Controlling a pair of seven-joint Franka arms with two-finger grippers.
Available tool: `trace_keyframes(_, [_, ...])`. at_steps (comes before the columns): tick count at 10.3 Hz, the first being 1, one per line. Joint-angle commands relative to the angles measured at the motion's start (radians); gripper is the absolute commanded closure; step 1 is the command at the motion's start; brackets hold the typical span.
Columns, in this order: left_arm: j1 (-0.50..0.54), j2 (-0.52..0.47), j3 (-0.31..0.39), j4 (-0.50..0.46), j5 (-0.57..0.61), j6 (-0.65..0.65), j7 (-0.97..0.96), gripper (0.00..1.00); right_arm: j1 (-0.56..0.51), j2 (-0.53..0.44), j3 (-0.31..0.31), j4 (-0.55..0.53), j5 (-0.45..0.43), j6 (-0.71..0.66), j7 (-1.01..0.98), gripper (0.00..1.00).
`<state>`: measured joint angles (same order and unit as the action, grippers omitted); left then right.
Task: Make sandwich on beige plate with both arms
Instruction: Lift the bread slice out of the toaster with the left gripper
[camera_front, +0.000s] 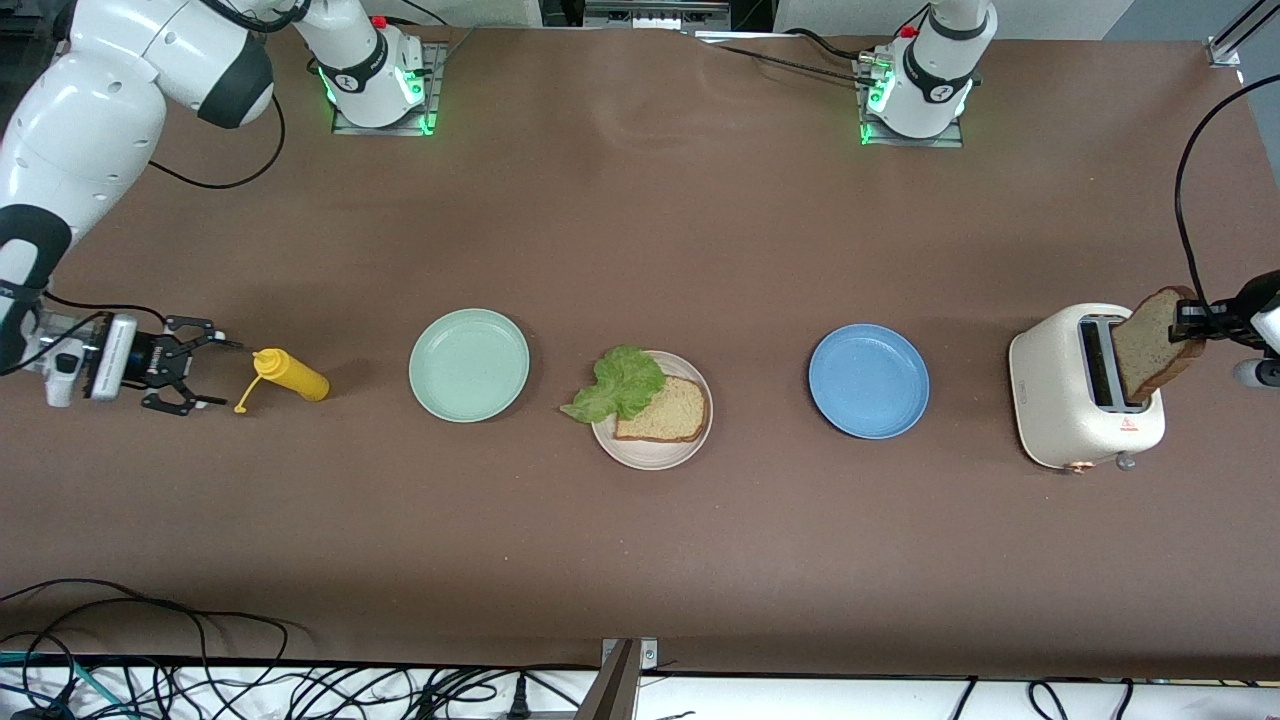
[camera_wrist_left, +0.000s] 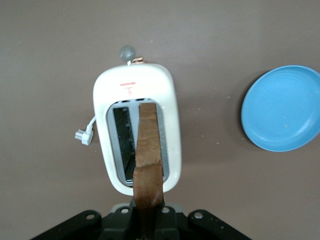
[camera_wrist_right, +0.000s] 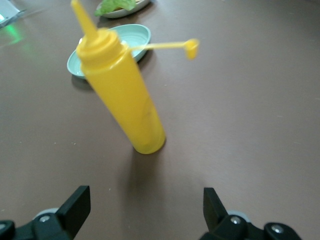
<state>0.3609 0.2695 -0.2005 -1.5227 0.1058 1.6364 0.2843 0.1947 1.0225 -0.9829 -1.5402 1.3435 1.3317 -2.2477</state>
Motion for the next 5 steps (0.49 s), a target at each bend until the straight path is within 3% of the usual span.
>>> trace_keyframes(1, [-0.007,0.004,-0.065,0.083,0.022,-0.085,0.016,1.0,0.002,-0.018,-0.068,0.101,-0.032,-0.052,0.214,0.01])
trace_keyframes(4, [-0.007,0.014,-0.218,0.091,-0.014,-0.093,0.004,1.0,0.003,-0.035,-0.138,0.182,-0.027,-0.071,0.395,0.01])
trace_keyframes(5, [-0.016,0.036,-0.23,0.091,-0.09,-0.093,-0.043,1.0,0.003,-0.035,-0.155,0.225,-0.027,-0.072,0.451,0.01])
